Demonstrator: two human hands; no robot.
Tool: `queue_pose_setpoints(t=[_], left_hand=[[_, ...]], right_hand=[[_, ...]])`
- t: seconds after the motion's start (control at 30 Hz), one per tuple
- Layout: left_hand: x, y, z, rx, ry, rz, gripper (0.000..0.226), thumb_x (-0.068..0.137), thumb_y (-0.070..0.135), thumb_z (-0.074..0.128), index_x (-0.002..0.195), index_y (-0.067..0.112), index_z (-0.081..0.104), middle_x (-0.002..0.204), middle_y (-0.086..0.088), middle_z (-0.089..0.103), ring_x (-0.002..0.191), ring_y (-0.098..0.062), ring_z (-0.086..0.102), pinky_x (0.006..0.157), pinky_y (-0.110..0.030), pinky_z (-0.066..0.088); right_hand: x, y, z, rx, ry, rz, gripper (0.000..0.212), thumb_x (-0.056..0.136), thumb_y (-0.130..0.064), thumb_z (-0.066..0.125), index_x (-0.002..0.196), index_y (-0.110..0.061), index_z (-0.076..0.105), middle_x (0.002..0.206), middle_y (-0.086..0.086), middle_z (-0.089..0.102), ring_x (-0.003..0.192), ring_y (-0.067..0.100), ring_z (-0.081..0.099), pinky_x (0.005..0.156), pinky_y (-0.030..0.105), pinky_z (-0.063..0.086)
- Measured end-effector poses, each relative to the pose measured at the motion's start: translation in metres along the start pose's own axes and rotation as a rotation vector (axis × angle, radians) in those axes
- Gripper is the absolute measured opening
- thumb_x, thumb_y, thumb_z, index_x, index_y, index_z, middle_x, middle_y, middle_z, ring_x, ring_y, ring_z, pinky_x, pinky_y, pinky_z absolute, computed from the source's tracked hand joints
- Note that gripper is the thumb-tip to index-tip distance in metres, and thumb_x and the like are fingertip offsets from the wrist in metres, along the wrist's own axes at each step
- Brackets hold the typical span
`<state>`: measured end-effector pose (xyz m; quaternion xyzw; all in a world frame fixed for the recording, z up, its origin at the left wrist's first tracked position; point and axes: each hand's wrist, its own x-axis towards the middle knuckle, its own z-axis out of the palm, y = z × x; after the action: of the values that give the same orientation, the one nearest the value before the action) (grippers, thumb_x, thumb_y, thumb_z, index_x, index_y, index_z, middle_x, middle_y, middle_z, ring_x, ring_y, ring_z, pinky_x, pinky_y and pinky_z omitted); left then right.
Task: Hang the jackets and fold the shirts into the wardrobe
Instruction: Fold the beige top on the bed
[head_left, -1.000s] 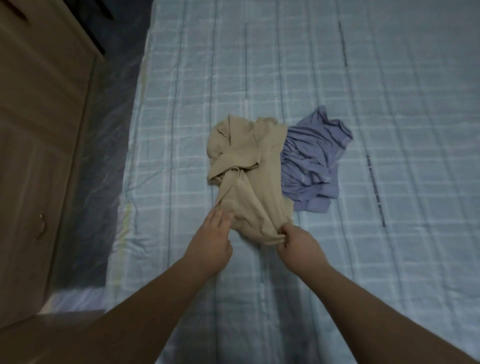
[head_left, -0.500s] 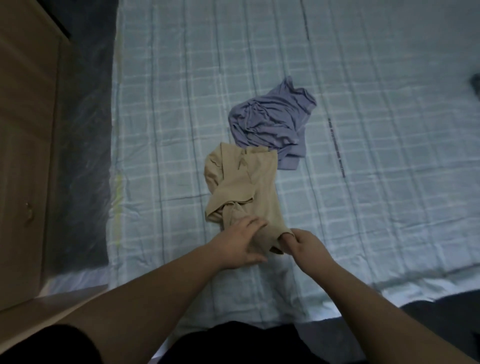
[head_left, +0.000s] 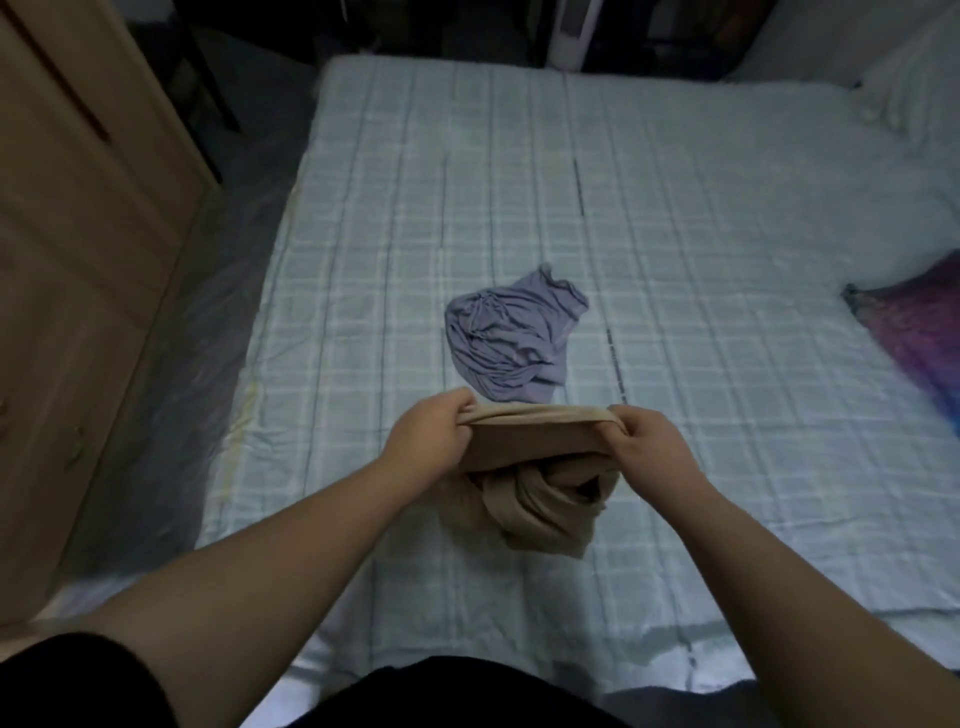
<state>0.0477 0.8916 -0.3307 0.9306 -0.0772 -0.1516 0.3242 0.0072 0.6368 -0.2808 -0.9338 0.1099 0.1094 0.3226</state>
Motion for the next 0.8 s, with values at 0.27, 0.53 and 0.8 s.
queue_pose_setpoints(t=[0.27,0.53,0.8], left_hand=[[-0.048,0.097,0.021,0.044,0.103,-0.053,0.028,0.082,0.01,0.056,0.1,0.032,0.056,0.1,0.0,0.066,0.092,-0.025,0.061,0.074,-0.038,0.05],[-0.078,0.17,0.022,0.155,0.224,-0.028,0.04,0.083,0.006,0.049,0.112,0.031,0.056,0.109,-0.002,0.065,0.097,-0.026,0.059,0.069,-0.032,0.039],[-0.083,0.232,0.038,0.278,0.043,-0.017,0.043,0.088,0.022,0.062,0.129,0.028,0.053,0.138,-0.004,0.055,0.122,-0.026,0.054,0.099,-0.031,0.044]], right_hand=[[-0.027,0.074,-0.09,-0.1,0.115,-0.155,0.011,0.088,-0.012,0.054,0.083,-0.012,0.064,0.082,0.006,0.063,0.08,0.025,0.056,0.063,0.031,0.034],[-0.056,0.127,-0.185,-0.183,0.199,-0.228,0.023,0.093,-0.015,0.053,0.109,-0.019,0.069,0.108,0.005,0.068,0.102,0.026,0.06,0.084,0.034,0.043],[-0.075,0.107,-0.186,0.047,-0.012,-0.346,0.019,0.094,-0.018,0.057,0.084,-0.016,0.073,0.077,-0.002,0.069,0.07,0.008,0.06,0.062,0.016,0.042]])
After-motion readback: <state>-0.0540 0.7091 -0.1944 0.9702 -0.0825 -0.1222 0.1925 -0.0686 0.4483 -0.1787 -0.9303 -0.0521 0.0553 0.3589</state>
